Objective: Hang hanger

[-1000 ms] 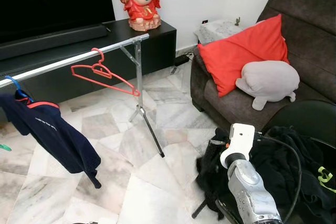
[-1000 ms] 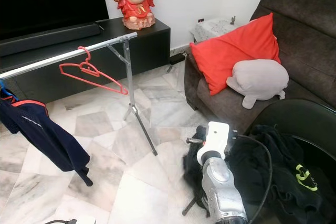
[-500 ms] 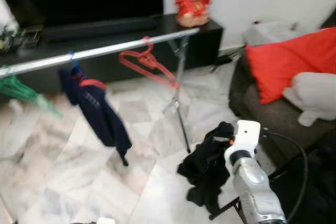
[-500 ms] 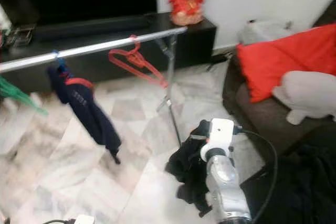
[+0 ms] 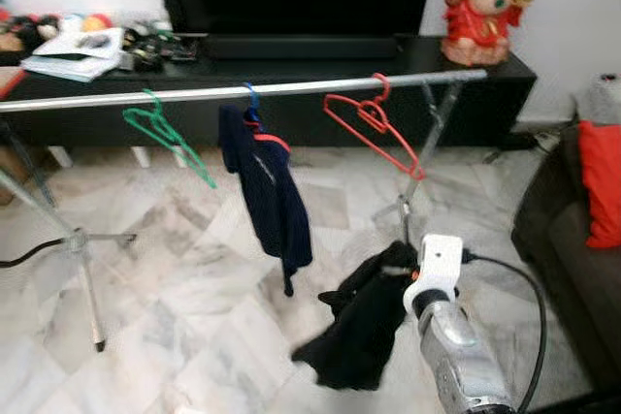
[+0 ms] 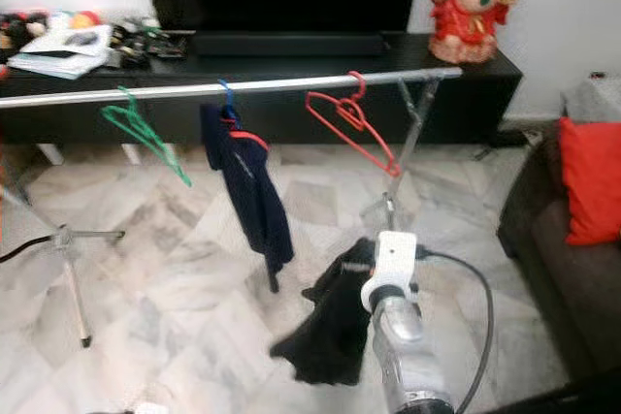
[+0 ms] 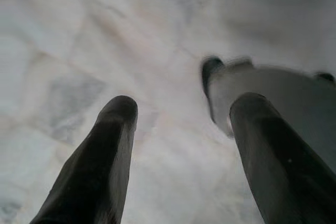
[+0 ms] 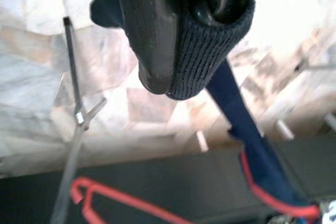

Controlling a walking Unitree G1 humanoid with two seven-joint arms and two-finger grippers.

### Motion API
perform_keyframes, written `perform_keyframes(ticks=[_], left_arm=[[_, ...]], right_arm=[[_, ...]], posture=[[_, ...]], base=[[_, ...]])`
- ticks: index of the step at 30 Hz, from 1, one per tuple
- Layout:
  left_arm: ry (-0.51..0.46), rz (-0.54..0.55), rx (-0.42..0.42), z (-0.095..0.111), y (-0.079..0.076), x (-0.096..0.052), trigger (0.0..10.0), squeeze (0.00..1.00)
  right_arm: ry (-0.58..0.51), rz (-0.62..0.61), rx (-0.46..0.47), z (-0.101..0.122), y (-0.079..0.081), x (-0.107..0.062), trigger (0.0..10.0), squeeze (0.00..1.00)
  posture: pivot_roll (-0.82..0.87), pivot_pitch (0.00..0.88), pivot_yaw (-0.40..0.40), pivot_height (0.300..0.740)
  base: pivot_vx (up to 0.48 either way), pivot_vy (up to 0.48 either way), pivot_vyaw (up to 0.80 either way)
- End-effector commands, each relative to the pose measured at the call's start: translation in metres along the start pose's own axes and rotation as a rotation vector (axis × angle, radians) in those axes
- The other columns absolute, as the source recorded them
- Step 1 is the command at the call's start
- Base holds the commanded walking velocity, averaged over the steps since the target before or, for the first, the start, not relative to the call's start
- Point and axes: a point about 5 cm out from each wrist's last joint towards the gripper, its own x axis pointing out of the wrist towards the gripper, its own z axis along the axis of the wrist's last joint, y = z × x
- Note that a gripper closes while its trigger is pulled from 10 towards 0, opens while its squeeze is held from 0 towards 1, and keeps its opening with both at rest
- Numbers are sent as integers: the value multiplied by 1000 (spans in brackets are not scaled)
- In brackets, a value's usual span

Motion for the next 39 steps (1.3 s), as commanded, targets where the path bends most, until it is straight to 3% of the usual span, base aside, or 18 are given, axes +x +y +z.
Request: perform_keyframes(ticks=[1,2,4,5,7,8,10,12,21,39], left_arm=[[-33,24,9,0,-3,-1,10000,0],[-64,49,-6,2,-2,-1,10000,0],[-315,121,-48,41,41,-5,10000,0],[-377,130,-42,51,47,-8,10000,0],[-495,138,-20,70,49,-13,10000,0],[-495,138,-20,70,49,-13,10000,0],[-646,163,-17,90,51,-23,10000,0],[-705,174,-38,97,51,-28,10000,0],[-800,118,-59,103,36,-43,10000,0],[-789,93,-73,104,35,-51,10000,0]], right_arm=[[23,-48,-12,-10,-18,-1,10000,0],[51,-54,-14,-19,-23,-2,10000,0],[118,-87,-15,-39,-33,-7,10000,0],[142,-100,-13,-46,-36,-9,10000,0],[196,-126,-5,-61,-43,-14,10000,0],[196,-126,-5,-61,-43,-14,10000,0],[259,-163,4,-80,-49,-23,10000,0],[279,-177,22,-88,-51,-28,10000,0],[327,-205,34,-111,-48,-42,10000,0],[224,-194,29,-90,-47,-27,10000,0]], posture=[[-15,72,7,740],[-13,71,5,740],[-10,63,3,740],[-9,62,3,740],[-9,53,2,740],[-9,53,2,740],[-4,45,1,740],[1,41,2,740],[-8,12,16,740],[-3,12,20,740]], base=[[0,0,0],[0,0,0],[0,0,0],[0,0,0],[0,0,0],[0,0,0],[0,0,0],[0,0,0],[0,37,0],[0,389,0]])
